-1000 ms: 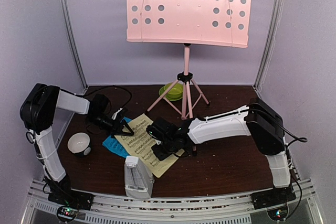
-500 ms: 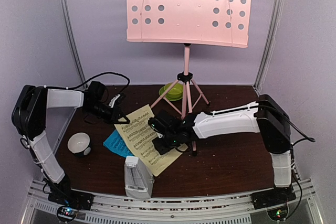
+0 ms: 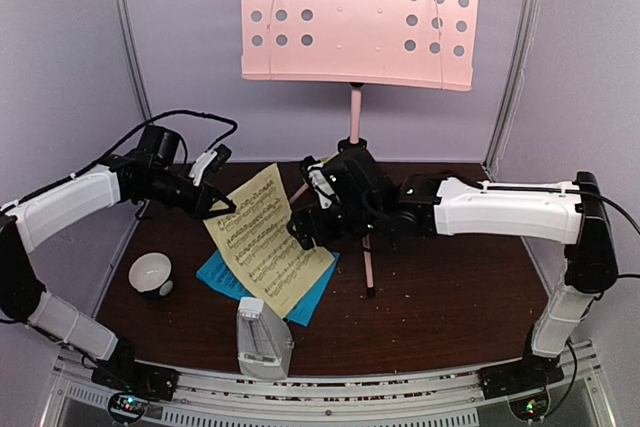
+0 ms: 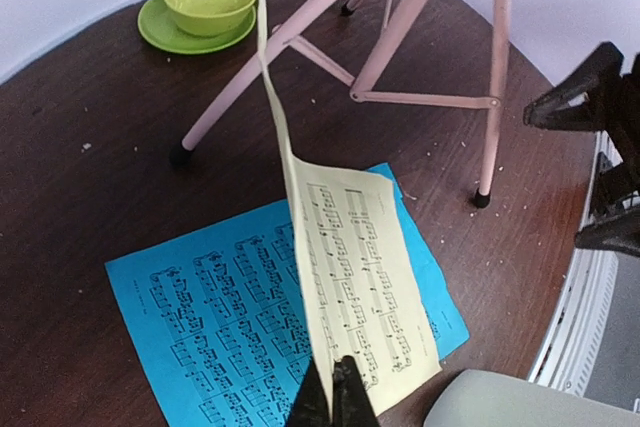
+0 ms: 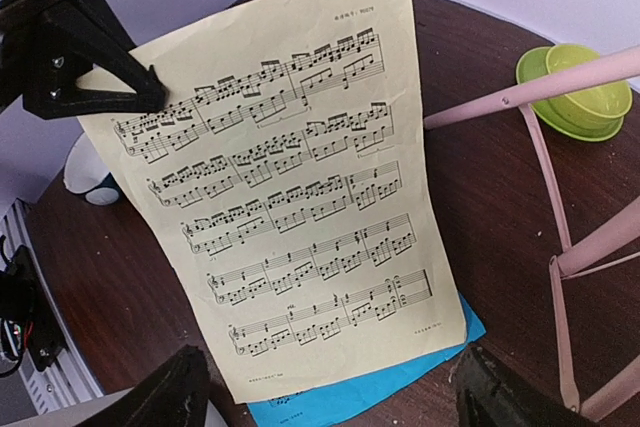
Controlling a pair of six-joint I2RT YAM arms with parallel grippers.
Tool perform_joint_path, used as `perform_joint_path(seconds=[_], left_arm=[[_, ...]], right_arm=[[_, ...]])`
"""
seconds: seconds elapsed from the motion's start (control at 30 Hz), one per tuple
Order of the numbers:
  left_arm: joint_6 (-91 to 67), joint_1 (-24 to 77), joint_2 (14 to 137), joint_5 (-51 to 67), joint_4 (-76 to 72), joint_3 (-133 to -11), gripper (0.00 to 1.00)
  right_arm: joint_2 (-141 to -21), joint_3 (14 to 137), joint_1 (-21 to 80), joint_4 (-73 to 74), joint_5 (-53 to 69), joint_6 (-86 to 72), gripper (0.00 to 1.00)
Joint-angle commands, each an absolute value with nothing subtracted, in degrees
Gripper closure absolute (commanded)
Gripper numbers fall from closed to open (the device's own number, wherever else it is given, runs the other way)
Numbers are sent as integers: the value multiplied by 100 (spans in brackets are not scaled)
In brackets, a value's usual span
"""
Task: Set up the instrument practice props
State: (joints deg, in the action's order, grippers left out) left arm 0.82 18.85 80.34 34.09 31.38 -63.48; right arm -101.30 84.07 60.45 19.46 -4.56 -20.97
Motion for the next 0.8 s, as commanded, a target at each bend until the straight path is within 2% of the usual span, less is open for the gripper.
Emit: perform_joint_path(seconds=[0.0,0.17,0.37,0.6,0.77], left_arm=[[686,2087,7208,2927,3463,-6203,100],[968,2199,6444,3089,3617,-6222,100],[1326,2640,6152,3186,4086,-6860,100],[1692,3460,6313,3113,4789,-8047,100],[1779,3963,6606,3066,5088,-8910,100]], right_arm=[[-9610,7976,6018,1351,-194,-1987,13],[-9009,7484,6005,731,185,-1727,11],[-8264,7003,5967,365,375,-1177,11],[-6866,6352,5646,633,1020,-344,9],[-6486,6622,5645,1471,964,104,4]])
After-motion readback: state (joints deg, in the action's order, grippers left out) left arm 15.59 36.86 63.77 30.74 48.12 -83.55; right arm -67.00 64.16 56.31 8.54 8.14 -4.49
